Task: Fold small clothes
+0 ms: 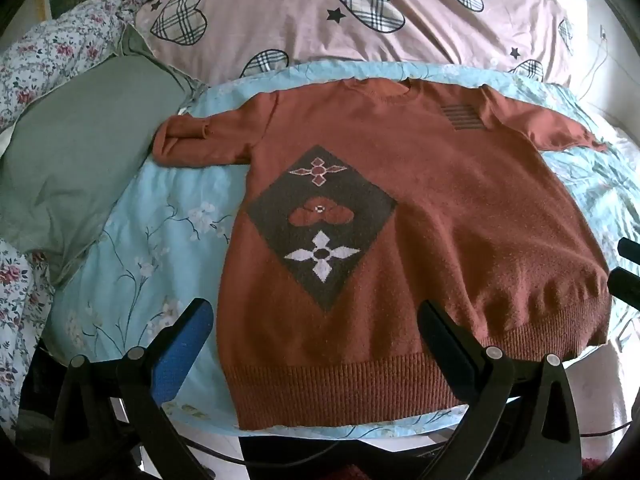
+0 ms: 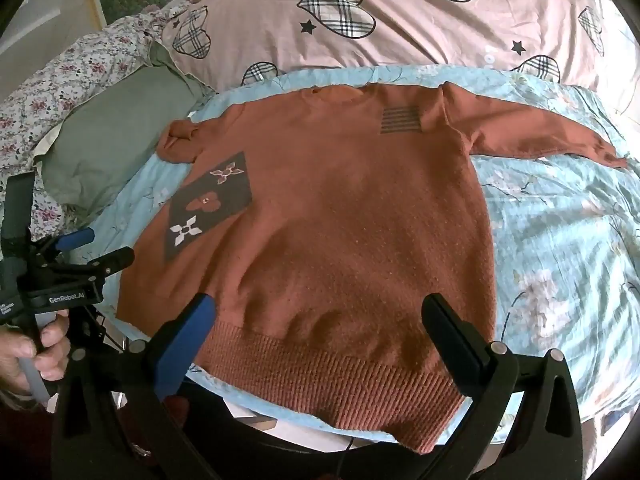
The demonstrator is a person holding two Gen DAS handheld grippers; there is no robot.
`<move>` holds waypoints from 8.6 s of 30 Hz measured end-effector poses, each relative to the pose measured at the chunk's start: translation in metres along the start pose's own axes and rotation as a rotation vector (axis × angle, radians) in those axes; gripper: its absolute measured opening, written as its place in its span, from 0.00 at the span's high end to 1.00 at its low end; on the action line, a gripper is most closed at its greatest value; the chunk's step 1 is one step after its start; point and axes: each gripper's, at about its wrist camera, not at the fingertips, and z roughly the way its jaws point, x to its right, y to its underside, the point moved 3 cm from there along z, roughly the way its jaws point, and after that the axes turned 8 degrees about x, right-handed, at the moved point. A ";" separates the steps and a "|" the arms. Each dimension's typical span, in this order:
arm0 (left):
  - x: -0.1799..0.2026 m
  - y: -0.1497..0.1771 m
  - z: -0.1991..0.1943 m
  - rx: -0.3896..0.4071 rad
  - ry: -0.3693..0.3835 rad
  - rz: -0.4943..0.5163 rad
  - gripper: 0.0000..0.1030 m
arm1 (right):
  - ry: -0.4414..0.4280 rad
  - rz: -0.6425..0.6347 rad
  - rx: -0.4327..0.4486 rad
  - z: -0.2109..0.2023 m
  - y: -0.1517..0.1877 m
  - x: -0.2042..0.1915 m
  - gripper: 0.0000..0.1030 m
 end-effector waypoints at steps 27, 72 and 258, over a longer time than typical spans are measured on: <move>0.004 -0.002 -0.001 -0.002 0.003 0.002 0.01 | -0.003 0.000 -0.002 -0.001 0.000 -0.004 0.00; 0.017 -0.027 0.048 -0.028 0.016 0.030 0.01 | 0.152 0.249 0.186 0.010 -0.036 0.162 0.00; 0.135 -0.191 0.261 0.015 0.447 -0.201 0.85 | -0.089 0.479 0.014 0.129 -0.088 0.108 0.43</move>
